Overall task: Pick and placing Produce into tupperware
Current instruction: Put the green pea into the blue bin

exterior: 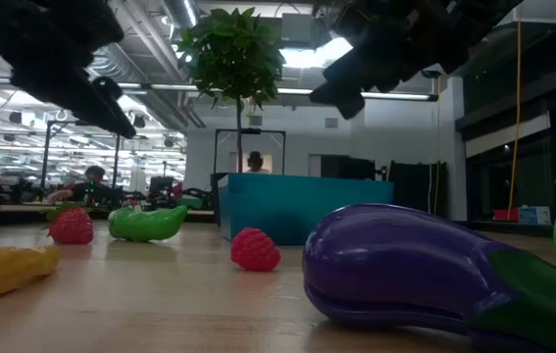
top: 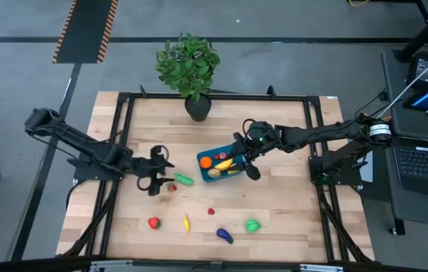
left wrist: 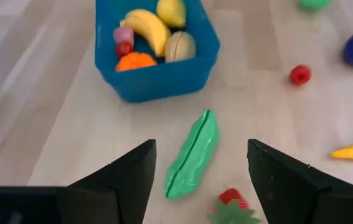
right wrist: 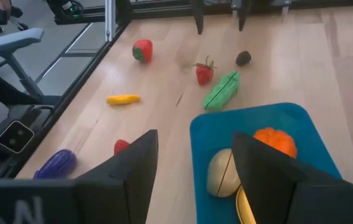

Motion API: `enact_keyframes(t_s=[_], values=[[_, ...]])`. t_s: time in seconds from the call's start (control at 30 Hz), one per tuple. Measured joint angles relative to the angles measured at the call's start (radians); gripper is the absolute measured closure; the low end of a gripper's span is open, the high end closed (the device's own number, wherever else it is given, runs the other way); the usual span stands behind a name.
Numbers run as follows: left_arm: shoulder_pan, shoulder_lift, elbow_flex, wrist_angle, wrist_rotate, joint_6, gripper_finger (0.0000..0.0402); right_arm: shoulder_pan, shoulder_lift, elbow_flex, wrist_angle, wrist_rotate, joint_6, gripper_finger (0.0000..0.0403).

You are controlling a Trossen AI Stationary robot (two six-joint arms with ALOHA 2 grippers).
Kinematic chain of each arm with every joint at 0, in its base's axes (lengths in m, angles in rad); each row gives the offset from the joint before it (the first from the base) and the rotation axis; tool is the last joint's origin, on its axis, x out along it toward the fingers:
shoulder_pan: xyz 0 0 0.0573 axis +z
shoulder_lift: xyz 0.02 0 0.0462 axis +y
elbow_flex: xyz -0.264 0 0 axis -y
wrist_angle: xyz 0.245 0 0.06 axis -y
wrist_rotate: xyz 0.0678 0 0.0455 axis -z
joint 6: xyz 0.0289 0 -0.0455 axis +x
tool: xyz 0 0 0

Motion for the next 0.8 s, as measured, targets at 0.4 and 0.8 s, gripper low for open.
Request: enact_keyframes(t_s=[0.4, 0.8], values=[[0.121, 0.305, 0.236, -0.153, 0.184, 0.236, 0.0162, 0.000, 0.000, 0.000, -0.094, 0.000, -0.024, 0.0196], [0.160, 0.546, 0.430, -0.331, 0.229, 0.341, 0.0163, 0.000, 0.000, 0.000, -0.152, 0.000, -0.027, 0.0196]])
